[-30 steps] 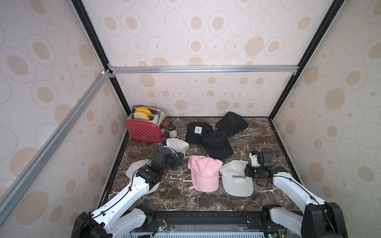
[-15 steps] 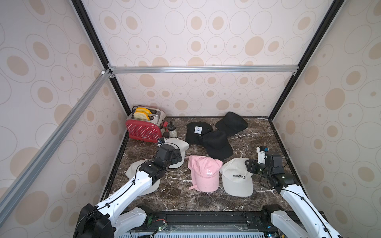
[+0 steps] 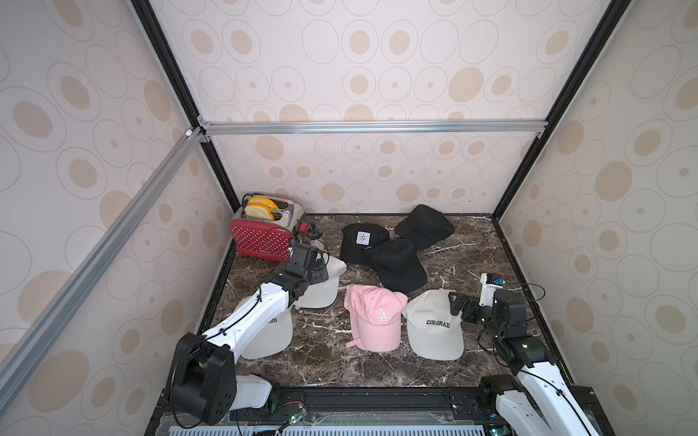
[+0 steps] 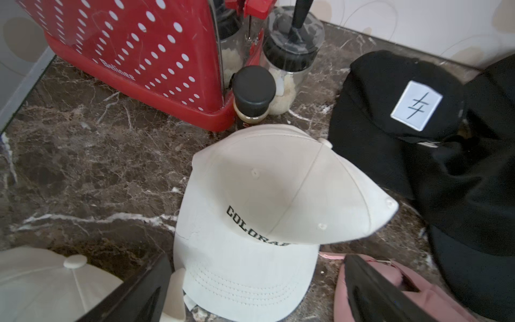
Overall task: Stack the baseball caps by color
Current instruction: Move the baseball cap to the center of the board, then pick up the baseball cap from the center of the board.
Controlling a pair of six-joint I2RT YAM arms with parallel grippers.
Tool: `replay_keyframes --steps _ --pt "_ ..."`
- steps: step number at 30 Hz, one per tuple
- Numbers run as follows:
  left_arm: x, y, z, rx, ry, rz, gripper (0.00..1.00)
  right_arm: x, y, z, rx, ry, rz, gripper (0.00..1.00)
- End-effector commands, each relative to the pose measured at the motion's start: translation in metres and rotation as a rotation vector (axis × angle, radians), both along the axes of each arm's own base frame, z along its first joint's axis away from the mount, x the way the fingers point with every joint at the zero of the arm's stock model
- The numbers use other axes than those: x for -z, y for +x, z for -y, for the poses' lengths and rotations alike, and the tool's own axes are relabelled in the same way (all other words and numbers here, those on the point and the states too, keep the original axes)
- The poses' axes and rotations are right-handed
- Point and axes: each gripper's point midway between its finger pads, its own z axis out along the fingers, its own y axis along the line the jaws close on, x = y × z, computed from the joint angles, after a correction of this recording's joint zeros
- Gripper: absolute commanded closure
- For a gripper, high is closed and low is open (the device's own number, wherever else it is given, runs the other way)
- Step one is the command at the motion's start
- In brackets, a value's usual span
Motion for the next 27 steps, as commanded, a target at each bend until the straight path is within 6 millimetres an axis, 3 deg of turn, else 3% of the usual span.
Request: replay_keyframes --steps 1,4,8,14,18,21,27 --pt "-0.013 0.020 0.005 0.129 0.111 -0.044 0.01 0.000 -0.001 -0.011 -0.062 0.017 -0.001 0.00" --pt "-0.018 0.037 0.022 0.290 0.184 -0.150 0.01 0.001 0.000 -0.015 -0.074 0.038 -0.005 0.00" --pt "0.007 0.035 0.041 0.524 0.234 -0.387 0.01 0.000 0.000 -0.016 -0.077 0.043 -0.009 0.00" --pt "0.017 0.037 0.071 0.814 0.218 -0.512 0.01 0.005 0.000 -0.014 -0.069 0.035 -0.043 0.00" --pt "0.016 0.024 0.070 1.008 0.281 -0.581 0.01 0.009 -0.002 -0.014 -0.067 0.031 -0.065 0.00" --pt "0.002 0.017 0.068 1.103 0.332 -0.565 0.01 0.010 -0.001 -0.013 -0.066 0.024 -0.075 0.00" --pt "-0.016 0.030 0.061 1.159 0.448 -0.514 0.01 0.012 0.004 -0.019 -0.081 0.050 -0.097 0.00"
